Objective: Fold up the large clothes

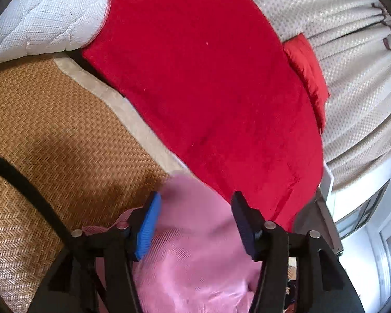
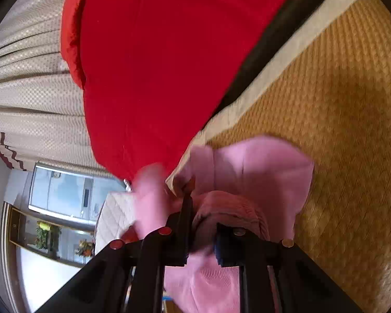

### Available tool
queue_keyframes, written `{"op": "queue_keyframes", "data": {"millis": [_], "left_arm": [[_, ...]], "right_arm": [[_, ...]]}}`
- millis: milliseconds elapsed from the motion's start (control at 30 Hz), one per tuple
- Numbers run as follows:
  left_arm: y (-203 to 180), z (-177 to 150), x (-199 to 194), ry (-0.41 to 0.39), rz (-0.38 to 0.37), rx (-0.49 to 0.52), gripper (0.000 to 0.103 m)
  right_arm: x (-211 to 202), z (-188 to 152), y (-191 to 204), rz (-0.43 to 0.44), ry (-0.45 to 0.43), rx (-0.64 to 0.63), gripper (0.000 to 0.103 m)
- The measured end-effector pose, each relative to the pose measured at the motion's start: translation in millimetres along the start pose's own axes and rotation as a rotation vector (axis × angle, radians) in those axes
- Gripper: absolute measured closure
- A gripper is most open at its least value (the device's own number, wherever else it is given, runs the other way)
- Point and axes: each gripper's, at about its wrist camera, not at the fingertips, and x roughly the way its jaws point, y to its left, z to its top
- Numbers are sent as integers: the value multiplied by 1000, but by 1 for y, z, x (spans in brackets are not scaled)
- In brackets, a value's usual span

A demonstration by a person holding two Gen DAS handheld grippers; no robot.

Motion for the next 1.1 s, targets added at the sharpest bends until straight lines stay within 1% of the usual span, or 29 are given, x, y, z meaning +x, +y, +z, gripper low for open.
{"op": "queue_keyframes", "data": {"millis": [33,100,133,200,233,267,333,367,400,433,467,500,533,567,600,633,667,700,733,767,800,833,867,900,933,967,1000,1033,1100], "left_arm": [[-2,1,0,-3,16,8,36],[-5,0,3,3,77,55,36],[-10,0,-2,13,104,77,36],[-10,-4,-1,23,140,105,36],[-13,-3,-1,27,157,116,36],[-13,-7,-2,35,177,131,36],[-15,-14,-2,49,192,152,36],[-17,-18,-2,56,210,173,36],[-20,-17,0,56,229,194,36],[-20,-20,1,53,247,215,36],[-21,-22,0,50,266,235,36],[-24,-24,-2,43,285,253,36],[-25,-26,-4,34,290,262,36],[-27,-29,-5,28,288,272,36],[-33,-31,-8,23,286,299,36],[-40,-34,-11,20,289,329,36],[-49,-38,-15,17,295,365,36],[-56,-42,-16,13,294,391,36],[-63,-45,-15,10,291,415,36],[-70,-49,-16,9,293,444,34],[-79,-57,-13,12,324,496,25],[-83,-63,-8,17,361,534,18],[-86,-69,-3,26,406,575,18],[-89,-75,7,62,488,626,18],[-84,-82,19,111,562,657,18],[-74,-89,36,193,662,686,18],[-68,-93,42,232,697,694,18],[-61,-97,47,254,702,692,18],[-61,-98,45,233,703,698,17]], "right_arm": [[-3,1,-5,17,-13,20,86],[-4,3,-16,82,-18,92,86],[-6,3,-17,98,-18,105,86],[-8,2,-12,80,-25,81,86],[-11,1,-9,96,-31,72,86],[-14,1,-6,115,-33,71,86],[-23,3,-2,174,-46,83,86],[-28,4,-1,220,-57,100,83],[-32,4,-3,262,-73,122,63],[-33,5,-4,285,-82,142,40],[-39,5,-7,315,-103,171,2],[-49,4,-11,341,-172,194,0],[-62,2,-13,345,-243,193,0],[-70,4,-8,291,-263,157,0],[-71,7,0,220,-239,101,2],[-69,6,7,187,-221,53,3],[-64,3,16,155,-205,5,11],[-52,-2,27,87,-172,-57,23],[-40,-8,38,7,-137,-127,26],[-25,-17,51,-70,-105,-210,33],[-8,-27,61,-133,-74,-286,43],[6,-35,68,-183,-45,-341,45],[20,-44,73,-235,-16,-392,45],[34,-52,76,-296,-3,-442,45],[45,-56,76,-362,-5,-482,45],[61,-58,71,-479,-1,-523,46],[70,-56,63,-549,19,-529,52],[80,-55,56,-595,55,-533,52],[86,-57,63,-626,56,-587,53]]}}
